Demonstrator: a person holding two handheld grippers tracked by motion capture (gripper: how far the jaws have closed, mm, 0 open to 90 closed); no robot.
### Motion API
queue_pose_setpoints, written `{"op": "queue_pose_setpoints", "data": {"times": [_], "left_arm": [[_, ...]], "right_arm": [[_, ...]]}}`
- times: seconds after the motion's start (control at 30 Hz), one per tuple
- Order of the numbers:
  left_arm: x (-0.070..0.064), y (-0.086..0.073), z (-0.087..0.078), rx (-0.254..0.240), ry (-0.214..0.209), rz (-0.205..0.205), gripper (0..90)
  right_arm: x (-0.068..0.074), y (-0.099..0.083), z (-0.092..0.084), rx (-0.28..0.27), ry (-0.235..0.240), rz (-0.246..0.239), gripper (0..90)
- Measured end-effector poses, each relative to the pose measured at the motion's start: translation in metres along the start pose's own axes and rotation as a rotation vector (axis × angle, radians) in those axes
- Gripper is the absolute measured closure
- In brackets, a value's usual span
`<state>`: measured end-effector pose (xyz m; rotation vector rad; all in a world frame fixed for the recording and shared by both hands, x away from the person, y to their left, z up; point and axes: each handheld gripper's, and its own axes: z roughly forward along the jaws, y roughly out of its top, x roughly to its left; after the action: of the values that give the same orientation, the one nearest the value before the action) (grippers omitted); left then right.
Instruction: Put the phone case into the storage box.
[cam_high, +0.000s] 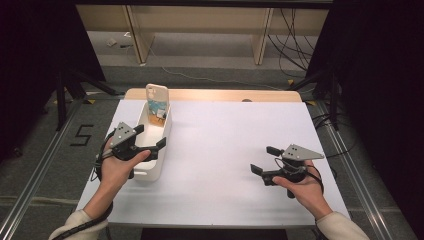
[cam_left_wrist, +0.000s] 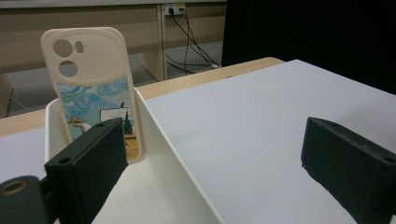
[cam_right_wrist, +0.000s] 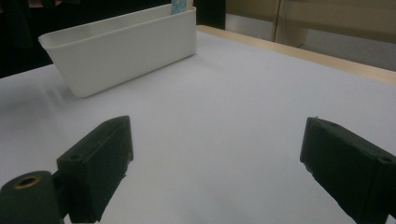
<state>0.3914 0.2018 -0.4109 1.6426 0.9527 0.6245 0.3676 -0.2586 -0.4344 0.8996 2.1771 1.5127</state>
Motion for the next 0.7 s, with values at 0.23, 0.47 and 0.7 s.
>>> {"op": "queue_pose_setpoints", "data": {"times": [0.23, 0.47, 0.7], "left_arm": [[-0.003, -0.006, -0.004, 0.003, -0.016, 0.0, 5.2], [-0.006, -0.011, -0.007, 0.009, -0.025, 0.004, 4.3], [-0.007, -0.014, -0.011, 0.008, -0.024, 0.01, 3.9]], "right_arm": [[0.0, 0.0, 0.0, 0.002, 0.0, 0.0, 10.3], [0.0, 0.0, 0.0, -0.002, 0.001, -0.002, 10.3], [0.0, 0.0, 0.0, -0.004, 0.002, -0.001, 10.4]]}}
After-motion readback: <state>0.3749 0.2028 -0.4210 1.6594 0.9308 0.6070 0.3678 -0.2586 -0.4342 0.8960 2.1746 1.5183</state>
